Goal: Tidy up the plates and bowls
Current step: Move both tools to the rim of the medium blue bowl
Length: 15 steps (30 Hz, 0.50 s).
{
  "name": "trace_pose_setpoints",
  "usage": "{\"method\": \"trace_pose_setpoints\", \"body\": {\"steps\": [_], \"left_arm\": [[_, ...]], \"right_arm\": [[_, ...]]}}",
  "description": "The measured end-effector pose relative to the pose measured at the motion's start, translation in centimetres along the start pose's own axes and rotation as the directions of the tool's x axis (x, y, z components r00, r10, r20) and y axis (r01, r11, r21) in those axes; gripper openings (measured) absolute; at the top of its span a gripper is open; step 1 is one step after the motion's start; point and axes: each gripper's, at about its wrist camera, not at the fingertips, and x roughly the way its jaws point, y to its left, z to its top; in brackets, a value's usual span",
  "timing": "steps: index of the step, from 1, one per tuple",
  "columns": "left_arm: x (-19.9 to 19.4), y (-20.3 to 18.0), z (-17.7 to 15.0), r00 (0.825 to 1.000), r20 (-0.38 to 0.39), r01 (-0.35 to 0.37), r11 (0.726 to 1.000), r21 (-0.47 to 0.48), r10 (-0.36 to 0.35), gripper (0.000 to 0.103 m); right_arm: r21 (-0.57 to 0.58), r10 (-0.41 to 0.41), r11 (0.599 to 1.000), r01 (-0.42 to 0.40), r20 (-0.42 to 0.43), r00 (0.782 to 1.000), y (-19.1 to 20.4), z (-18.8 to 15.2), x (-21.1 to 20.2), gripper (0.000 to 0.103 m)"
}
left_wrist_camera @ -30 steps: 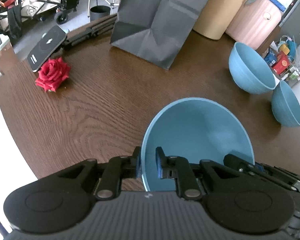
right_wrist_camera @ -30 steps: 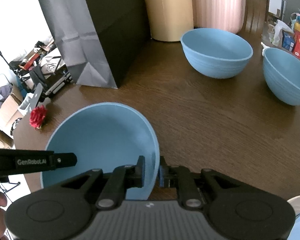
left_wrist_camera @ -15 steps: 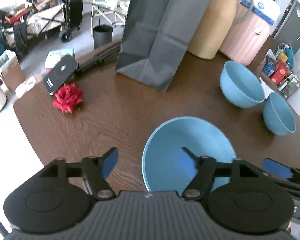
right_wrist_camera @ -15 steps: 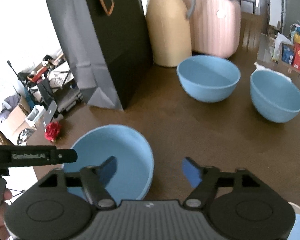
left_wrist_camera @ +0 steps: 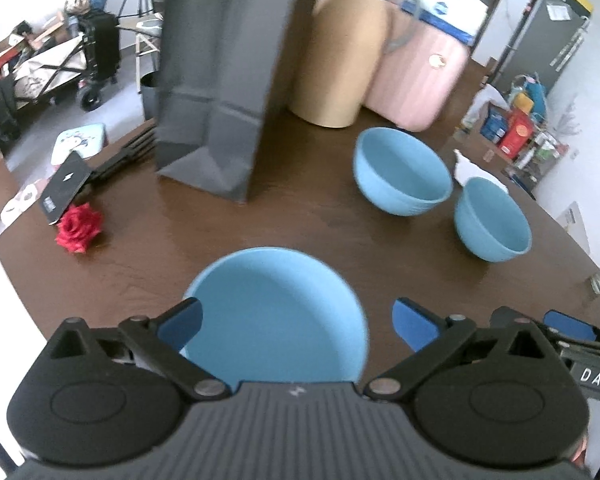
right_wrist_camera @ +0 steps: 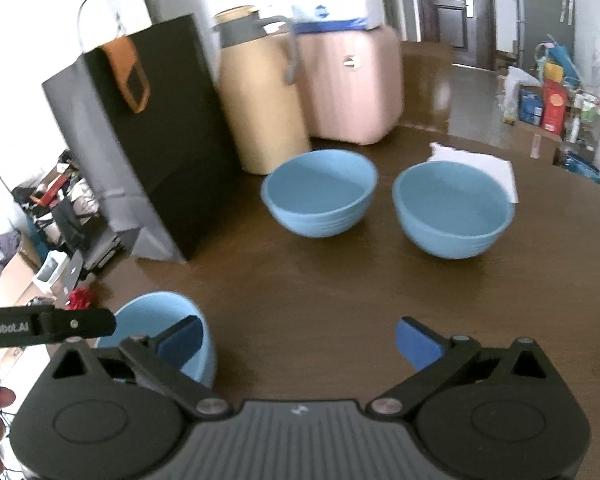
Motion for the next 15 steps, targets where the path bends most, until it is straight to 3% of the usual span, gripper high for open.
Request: {"method": "trace_pose_setpoints", "body": {"steps": [15], "left_arm": [[2.3, -9.0, 1.4, 0.996, -0.051, 0.072, 0.995, 0.067, -0.069, 0.103]], "right_arm": [[0.074, -0.095, 0.993, 0.095, 0.005, 0.995, -9.2, 2.1, -2.3, 0.103]]}}
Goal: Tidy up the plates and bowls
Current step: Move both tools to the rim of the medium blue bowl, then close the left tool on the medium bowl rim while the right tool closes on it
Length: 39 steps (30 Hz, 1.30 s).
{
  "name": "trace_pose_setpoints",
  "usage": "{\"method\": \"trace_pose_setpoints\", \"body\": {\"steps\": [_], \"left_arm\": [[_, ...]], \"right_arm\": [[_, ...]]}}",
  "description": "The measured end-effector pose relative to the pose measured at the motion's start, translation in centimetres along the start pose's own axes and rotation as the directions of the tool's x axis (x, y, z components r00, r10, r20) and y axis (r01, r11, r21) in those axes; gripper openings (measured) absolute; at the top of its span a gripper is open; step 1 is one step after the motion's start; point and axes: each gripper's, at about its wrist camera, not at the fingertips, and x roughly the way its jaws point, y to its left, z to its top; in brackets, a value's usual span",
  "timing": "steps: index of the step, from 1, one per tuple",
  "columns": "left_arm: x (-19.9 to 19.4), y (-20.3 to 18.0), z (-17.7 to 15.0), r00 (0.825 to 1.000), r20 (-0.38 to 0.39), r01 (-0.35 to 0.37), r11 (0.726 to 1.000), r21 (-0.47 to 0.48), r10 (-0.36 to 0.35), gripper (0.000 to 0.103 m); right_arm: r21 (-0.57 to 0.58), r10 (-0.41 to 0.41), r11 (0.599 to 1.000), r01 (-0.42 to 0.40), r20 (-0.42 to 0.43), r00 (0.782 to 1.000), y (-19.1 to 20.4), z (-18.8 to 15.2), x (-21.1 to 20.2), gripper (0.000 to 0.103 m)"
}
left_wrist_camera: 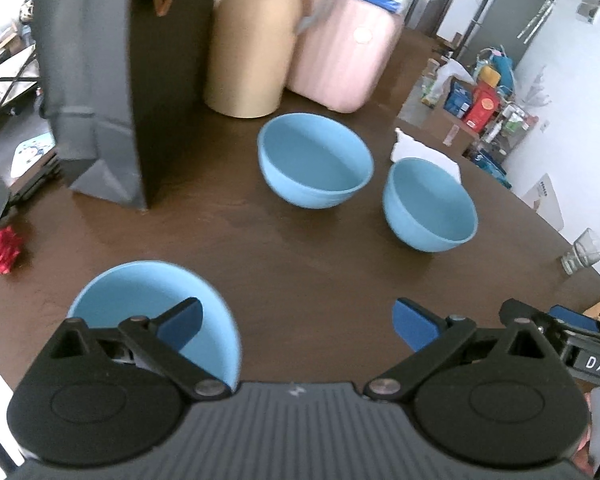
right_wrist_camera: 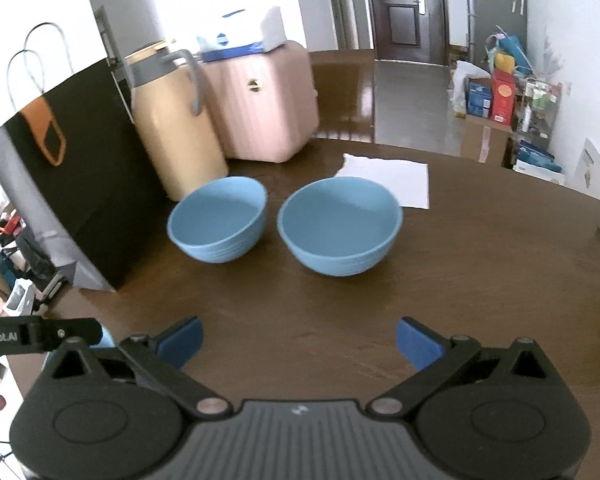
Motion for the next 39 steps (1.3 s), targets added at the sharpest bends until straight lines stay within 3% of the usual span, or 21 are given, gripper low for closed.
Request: {"method": "trace_pose_setpoints", "body": {"steps": [16, 25, 31, 34, 39], "left_arm": [[4.7, -7.1, 3.8, 0.999, -0.040, 0.011, 0.998, 0.055, -0.009, 0.103], [9.8, -10.6, 6.6, 0.996, -0.092, -0.017, 0.999, 0.033, 0.020, 0.103], [14.0, -12.1, 7.7, 0.990, -0.137, -0.041, 0.999, 0.013, 0.042, 0.102], [15.9, -12.4, 8.1, 0.985, -0.165, -0.059, 0.998, -0.003, 0.058, 0.092], [18.5, -12.4, 8.5, 0.976, -0.204, -0.079, 0.997, -0.024, 0.072, 0.078]], "right_arm": [[-0.003, -0.082, 0.997, 0.082, -0.003, 0.997, -6.3, 5.3, 2.2, 0.103], [-0.047, -0.125, 0.991, 0.122, -0.062, 0.990, -8.7, 9.0, 7.3, 0.102], [-0.043, -0.125, 0.992, 0.120, -0.133, 0.983, -9.7, 10.5, 12.2, 0.090], [-0.047, -0.119, 0.992, 0.113, -0.159, 0.980, -9.7, 10.7, 14.3, 0.085], [-0.020, -0.099, 0.995, 0.097, -0.195, 0.976, -10.1, 10.9, 17.0, 0.067]]}}
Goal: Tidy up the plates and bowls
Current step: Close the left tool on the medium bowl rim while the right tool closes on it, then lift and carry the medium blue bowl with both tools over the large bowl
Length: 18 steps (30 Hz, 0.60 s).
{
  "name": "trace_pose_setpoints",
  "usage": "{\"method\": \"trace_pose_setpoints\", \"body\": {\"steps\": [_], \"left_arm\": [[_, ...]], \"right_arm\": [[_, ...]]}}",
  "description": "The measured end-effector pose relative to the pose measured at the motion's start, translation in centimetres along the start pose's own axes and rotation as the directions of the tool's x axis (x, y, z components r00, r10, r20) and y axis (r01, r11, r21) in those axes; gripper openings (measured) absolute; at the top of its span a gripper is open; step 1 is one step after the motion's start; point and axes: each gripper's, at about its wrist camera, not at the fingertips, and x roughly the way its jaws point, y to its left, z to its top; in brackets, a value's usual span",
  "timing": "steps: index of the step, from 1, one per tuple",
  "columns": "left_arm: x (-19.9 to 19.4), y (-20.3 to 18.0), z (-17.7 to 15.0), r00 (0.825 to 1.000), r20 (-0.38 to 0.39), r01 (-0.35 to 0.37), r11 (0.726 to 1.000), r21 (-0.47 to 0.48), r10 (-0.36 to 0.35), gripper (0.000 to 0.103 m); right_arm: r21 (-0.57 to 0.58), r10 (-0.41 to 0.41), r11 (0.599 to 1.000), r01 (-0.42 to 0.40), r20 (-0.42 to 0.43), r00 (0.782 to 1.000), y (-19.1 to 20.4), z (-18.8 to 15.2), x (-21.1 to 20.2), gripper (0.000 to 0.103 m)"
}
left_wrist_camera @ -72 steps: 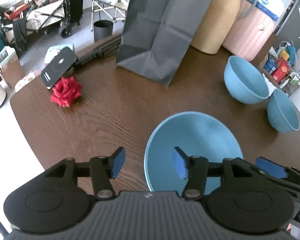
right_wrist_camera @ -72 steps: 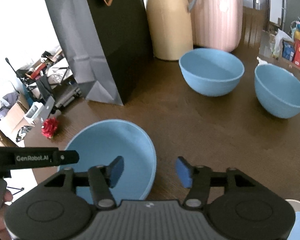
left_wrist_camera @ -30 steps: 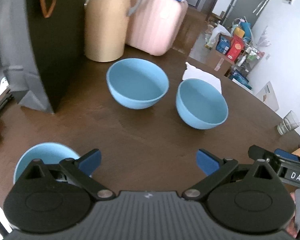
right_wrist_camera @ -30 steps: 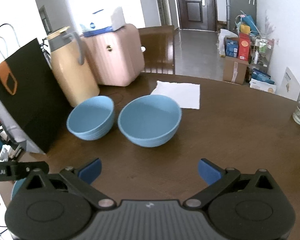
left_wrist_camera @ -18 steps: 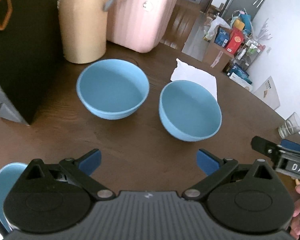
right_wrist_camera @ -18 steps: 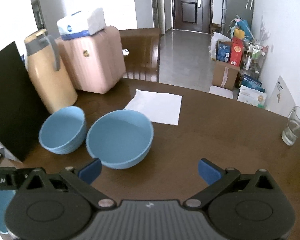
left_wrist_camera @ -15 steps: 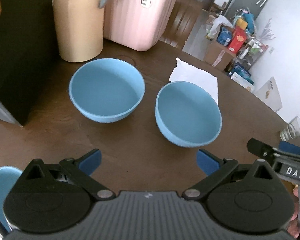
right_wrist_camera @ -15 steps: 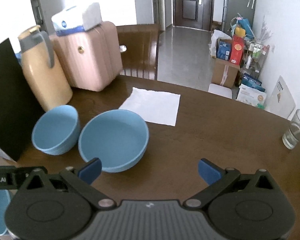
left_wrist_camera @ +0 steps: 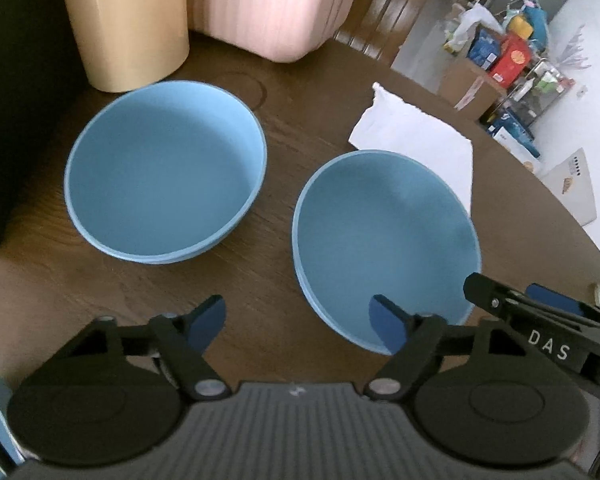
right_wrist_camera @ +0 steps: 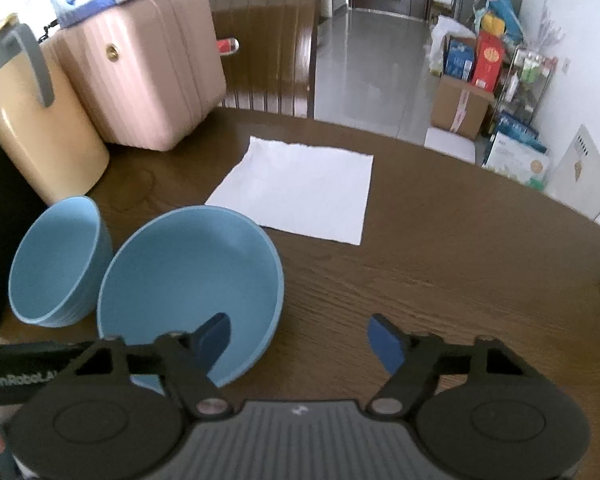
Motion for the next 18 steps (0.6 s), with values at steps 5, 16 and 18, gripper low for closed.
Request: {"method": "trace_pose_setpoints", "body": {"steps": [5, 16, 18], "left_arm": [[1.3, -0.6, 0.5, 1.000, -0.003, -0.013, 1.000, 0.001, 0.013, 0.067], [3.0, -1.0, 0.8, 0.999, -0.047, -0.011, 1.000, 0.001, 0.011, 0.024], [3.1, -1.1, 0.7, 0.999, -0.046, -0.013, 1.000, 0.009, 0.013, 0.022]], "right_arm": [[0.035, 0.026, 0.999, -0.025, -0.020, 0.999, -0.2, 0.3, 2.0, 0.050], [0.084, 0.084, 0.993, -0.080, -0.037, 0.996, -0.3, -0.1, 3.8, 0.019], [0.085, 0.095, 0.992, -0.092, -0.038, 0.995, -0.2, 0.0, 4.0, 0.014]]}}
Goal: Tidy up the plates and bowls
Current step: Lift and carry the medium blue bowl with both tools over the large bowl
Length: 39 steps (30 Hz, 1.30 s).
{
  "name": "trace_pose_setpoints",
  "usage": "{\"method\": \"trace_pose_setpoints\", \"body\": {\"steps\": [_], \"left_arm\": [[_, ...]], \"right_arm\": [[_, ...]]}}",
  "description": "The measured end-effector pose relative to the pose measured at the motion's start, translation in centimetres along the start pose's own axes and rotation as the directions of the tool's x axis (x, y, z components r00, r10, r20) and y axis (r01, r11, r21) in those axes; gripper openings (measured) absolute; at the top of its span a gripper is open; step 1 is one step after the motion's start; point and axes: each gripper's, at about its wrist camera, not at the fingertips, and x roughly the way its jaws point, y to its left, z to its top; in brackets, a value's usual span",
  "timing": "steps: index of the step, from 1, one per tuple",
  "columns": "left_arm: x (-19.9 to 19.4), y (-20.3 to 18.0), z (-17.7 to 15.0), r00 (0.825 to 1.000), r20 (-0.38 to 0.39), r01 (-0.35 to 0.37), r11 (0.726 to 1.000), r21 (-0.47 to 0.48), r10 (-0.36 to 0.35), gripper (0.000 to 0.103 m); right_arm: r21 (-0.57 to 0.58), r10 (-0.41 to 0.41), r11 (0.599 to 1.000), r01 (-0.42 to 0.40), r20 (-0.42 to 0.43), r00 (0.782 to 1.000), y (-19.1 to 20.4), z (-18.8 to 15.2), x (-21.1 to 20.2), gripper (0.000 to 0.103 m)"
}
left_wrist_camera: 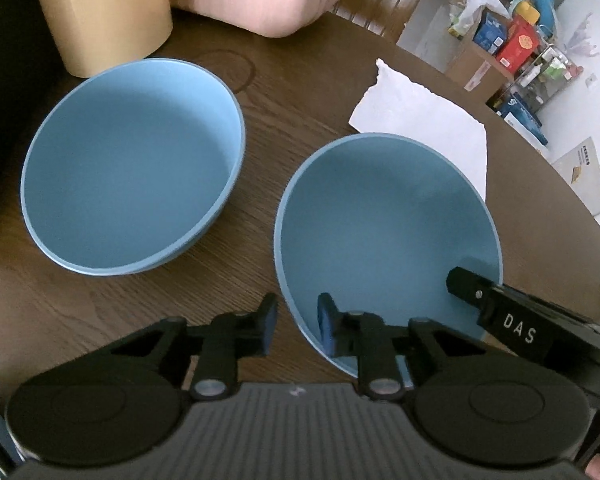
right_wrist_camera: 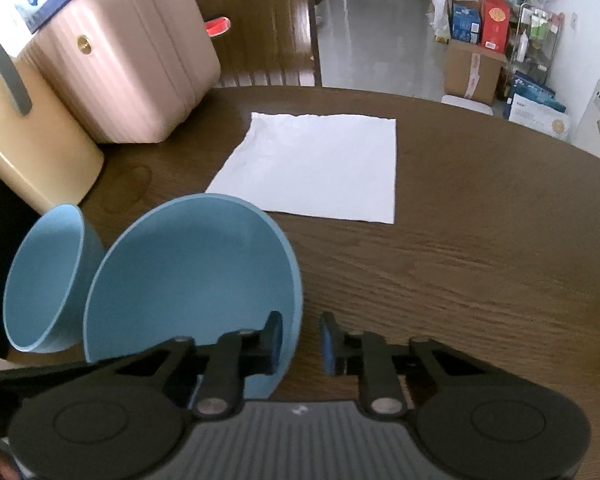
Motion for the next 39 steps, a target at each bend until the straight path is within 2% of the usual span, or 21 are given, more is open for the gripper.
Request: {"method": "trace_pose_setpoints", "body": {"steps": [2, 14, 24, 39], "left_arm": [[-0.1, -0.2, -0.1, 1.000, 0.006, -0.001, 1.000, 0.010, 0.001, 0.018], [-0.2, -0.9, -0.5, 0.999, 0.024, -0.030, 0.998, 0.048, 0.028, 0.017], [-0.8, -0.8, -0.7, 0.999, 0.033, -0.015, 0.998, 0.056, 0.013, 0.017], [-4.7, -0.3, -2.3, 0.997, 0.082, 0.000, 0.998, 0.069, -0.005, 0.017]], "right_arm": [[-0.007, 0.007, 1.000, -0.007, -0.005, 1.000, 0.3, -0.1, 0.1, 0.012], [-0.036, -0.022, 0.999, 0.022, 0.016, 1.000, 0.9, -0.7, 0.0, 0.011], [-0.041, -0.022, 0.999, 0.024, 0.030, 0.999, 1.0, -0.9, -0.9, 0.011], [-0.053, -0.029, 0.998, 0.033, 0.084, 0.996, 2.2, -1.9, -4.9, 0.011]]}}
